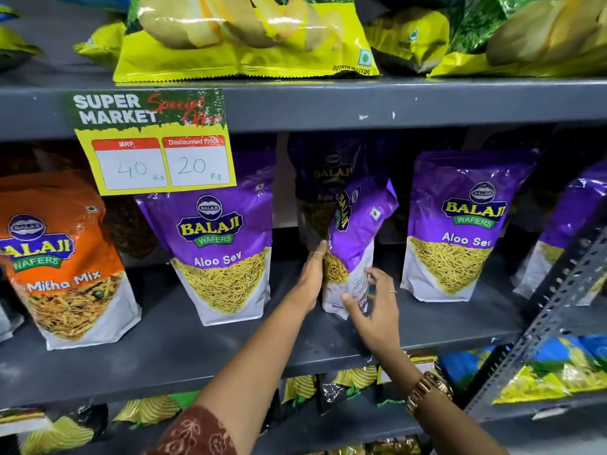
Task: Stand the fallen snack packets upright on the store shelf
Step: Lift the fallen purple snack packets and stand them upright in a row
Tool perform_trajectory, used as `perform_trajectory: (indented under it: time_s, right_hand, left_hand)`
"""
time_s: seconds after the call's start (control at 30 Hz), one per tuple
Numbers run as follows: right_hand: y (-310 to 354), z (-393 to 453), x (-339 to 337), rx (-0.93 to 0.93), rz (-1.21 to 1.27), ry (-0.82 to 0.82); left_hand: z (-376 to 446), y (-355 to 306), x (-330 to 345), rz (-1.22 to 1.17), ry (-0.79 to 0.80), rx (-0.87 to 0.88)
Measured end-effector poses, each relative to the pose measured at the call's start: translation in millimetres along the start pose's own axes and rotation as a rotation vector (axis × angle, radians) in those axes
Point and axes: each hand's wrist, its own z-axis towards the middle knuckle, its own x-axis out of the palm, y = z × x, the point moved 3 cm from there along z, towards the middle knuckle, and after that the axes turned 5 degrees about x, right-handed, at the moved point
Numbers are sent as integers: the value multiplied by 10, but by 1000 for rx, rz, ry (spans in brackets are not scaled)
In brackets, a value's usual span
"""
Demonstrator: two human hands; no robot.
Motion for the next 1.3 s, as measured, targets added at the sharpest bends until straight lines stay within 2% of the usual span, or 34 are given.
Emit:
perform_trajectory:
  time_s: [0.07, 0.23, 0.33, 0.47, 0.57, 0.6, 0.7, 0.8, 1.0, 1.2, 1.3]
  right_hand:
    - [-64, 79, -6, 50, -4, 21]
    - [-125, 403, -154, 299, 333, 97]
    - [-109, 454, -209, 352, 305, 47]
    - [-207, 233, -157, 298, 213, -11]
    - [-239, 235, -122, 281, 171, 15]
    - [-233, 271, -125, 298, 197, 39]
    - [-256, 452, -91, 364, 261, 136]
    - [-343, 595, 4, 436, 220, 172]
    - [-777, 625, 122, 488, 243, 183]
    - [-956, 655, 178, 522, 243, 179]
    - [-540, 553, 67, 572, 290, 126]
  left_hand:
    - [-13, 77, -26, 21, -57, 15]
    - [-250, 226, -114, 58, -336, 188]
    - [-267, 136, -102, 129, -399, 238]
    - [-72, -27, -77, 187, -217, 197]
    - [3, -32, -81, 33, -96, 145]
    - [-27, -32, -88, 41, -102, 151]
    - [-175, 80, -101, 283, -264, 221]
    - [-322, 180, -82, 396, -373, 290]
    - [-274, 276, -132, 279, -126, 235]
    - [-259, 305, -166, 259, -80, 241]
    - [-247, 317, -179, 188, -38, 242]
